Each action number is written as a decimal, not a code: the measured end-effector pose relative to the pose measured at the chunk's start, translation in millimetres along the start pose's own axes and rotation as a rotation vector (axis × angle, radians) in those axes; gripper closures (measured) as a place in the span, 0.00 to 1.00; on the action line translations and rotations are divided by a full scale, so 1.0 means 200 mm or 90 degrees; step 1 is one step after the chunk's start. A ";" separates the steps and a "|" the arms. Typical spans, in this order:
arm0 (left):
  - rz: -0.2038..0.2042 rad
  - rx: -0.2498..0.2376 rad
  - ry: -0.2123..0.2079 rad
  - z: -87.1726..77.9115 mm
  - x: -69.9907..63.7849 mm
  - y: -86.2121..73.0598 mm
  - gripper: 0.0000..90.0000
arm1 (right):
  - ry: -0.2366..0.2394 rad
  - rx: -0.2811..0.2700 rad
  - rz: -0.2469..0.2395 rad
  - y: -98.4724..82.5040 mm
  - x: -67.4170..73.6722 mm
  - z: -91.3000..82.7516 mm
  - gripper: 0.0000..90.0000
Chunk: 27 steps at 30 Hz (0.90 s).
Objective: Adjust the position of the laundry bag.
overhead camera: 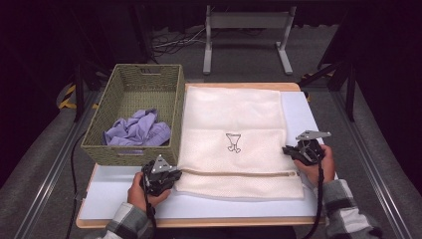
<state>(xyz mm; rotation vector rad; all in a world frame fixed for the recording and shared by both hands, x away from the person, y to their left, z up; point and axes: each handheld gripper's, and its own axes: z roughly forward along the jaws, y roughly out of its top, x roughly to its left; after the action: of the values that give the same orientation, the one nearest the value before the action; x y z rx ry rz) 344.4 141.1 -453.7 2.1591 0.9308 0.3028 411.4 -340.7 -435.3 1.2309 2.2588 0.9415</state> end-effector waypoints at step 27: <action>0.034 0.002 -0.002 0.03 -0.02 0.04 0.93 | -0.008 -0.016 0.020 -0.02 -0.07 -0.03 0.94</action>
<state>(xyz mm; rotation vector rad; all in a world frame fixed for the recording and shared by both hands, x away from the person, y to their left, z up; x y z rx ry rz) 348.1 130.8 -450.9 2.1901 0.8731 0.3239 412.5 -356.9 -433.9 1.2607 2.2176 0.9687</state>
